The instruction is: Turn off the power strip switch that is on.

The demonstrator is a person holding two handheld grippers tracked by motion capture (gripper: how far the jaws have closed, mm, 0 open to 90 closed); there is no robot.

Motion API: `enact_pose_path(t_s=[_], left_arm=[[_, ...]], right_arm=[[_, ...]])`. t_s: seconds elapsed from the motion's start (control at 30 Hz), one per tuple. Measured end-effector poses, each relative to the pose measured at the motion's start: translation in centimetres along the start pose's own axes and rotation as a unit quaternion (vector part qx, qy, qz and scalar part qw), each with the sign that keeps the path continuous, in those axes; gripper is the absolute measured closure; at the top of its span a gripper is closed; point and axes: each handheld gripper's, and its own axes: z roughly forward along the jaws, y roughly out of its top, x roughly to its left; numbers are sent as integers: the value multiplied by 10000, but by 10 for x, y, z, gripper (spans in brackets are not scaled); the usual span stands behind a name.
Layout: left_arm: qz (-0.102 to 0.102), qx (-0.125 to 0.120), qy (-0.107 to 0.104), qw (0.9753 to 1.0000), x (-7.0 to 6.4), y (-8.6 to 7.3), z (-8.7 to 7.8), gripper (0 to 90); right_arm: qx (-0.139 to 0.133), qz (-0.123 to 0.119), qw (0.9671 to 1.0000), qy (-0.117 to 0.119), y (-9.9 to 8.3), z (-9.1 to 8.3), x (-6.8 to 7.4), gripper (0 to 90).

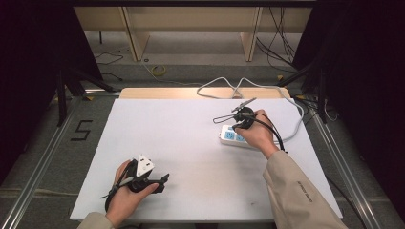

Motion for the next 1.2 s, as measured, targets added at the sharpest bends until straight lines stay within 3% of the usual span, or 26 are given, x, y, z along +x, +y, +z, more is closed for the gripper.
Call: enact_pose_path(t_s=[0.6, 1.2], left_arm=[[9, 19, -2, 10000, 0, 0, 0, 165], [3, 24, 12, 10000, 0, 0, 0, 165]], right_arm=[[-167, -4, 9998, 85, -16, -19, 4, 900], [-314, 83, 9992, 230, -52, -37, 10, 894]])
